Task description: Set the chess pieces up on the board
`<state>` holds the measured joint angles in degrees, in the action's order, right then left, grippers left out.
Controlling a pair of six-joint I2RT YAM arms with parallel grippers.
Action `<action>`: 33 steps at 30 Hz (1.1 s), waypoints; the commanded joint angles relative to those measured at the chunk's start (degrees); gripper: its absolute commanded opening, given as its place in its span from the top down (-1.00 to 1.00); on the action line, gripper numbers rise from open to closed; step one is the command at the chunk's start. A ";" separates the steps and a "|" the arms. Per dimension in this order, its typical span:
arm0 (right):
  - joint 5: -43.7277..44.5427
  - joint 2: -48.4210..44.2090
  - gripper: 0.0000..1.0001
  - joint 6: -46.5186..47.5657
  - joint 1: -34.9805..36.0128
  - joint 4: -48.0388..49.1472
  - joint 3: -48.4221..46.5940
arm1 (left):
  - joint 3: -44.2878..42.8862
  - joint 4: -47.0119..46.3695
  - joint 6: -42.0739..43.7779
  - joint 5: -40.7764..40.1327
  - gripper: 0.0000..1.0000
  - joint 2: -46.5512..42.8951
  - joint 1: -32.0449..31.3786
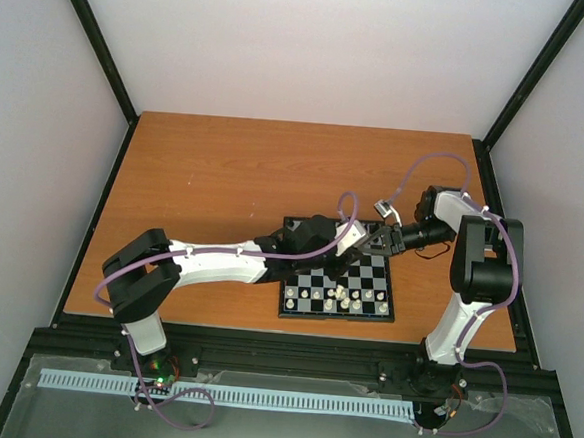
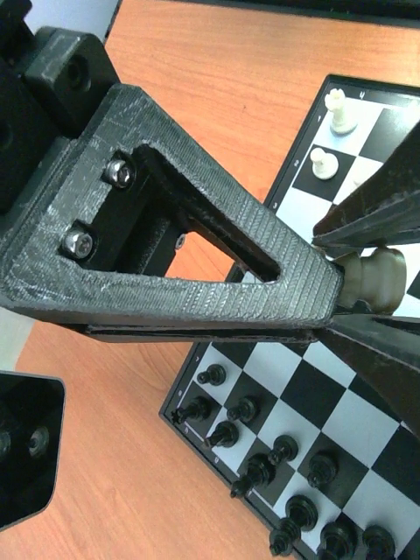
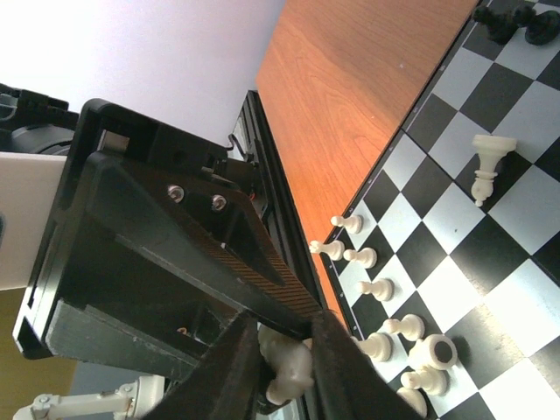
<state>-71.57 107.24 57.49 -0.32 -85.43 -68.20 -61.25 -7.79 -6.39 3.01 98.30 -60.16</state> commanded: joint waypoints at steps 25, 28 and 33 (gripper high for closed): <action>26.94 -23.55 0.90 -25.60 15.10 33.75 3.19 | -25.18 43.22 -12.71 -12.00 -0.64 -15.02 15.40; 33.87 -25.22 0.90 -25.95 22.50 36.27 3.57 | -24.70 42.97 -14.98 -4.15 -0.64 -14.07 21.82; 45.00 -26.20 0.90 -25.67 34.66 38.62 4.25 | -19.24 39.89 -18.81 4.28 -0.62 -14.46 29.84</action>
<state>-38.41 82.46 33.08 27.22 -51.22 -65.17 -83.46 31.20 -21.41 -0.36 84.25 -34.81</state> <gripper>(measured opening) 0.053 0.813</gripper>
